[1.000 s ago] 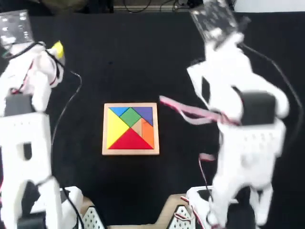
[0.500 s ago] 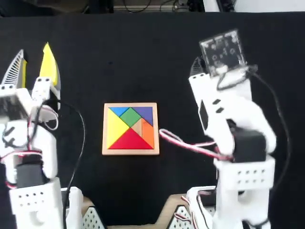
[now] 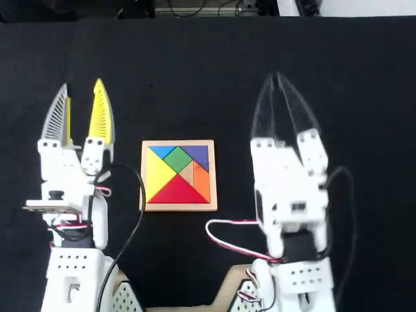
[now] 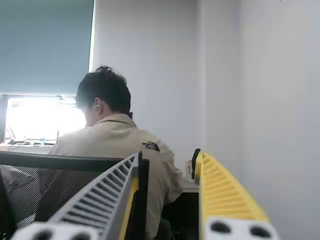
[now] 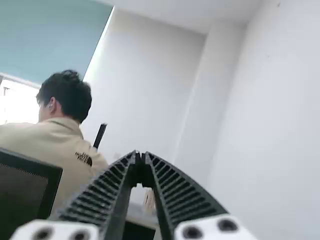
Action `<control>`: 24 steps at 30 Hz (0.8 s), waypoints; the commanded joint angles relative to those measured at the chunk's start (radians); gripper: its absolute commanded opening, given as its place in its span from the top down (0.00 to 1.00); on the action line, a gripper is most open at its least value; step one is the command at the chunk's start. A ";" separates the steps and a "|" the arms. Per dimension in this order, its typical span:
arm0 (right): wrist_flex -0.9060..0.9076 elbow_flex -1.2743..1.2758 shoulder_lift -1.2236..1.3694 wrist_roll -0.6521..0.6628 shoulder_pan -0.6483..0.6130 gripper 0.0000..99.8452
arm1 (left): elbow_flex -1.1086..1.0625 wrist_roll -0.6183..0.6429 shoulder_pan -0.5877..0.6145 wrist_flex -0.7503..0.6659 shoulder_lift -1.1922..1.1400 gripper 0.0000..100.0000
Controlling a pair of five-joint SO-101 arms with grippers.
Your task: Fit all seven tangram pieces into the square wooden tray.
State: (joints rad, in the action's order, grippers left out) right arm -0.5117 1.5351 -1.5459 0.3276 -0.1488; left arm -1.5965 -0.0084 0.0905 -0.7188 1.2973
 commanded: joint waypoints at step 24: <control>1.263 0.150 -0.335 -0.450 0.060 0.39 | -0.110 0.219 0.165 0.861 0.008 0.81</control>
State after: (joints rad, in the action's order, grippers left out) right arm 0.6391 1.6855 -1.8052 -0.1097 -0.1089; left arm -1.6855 0.2002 0.2455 -0.0176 1.2958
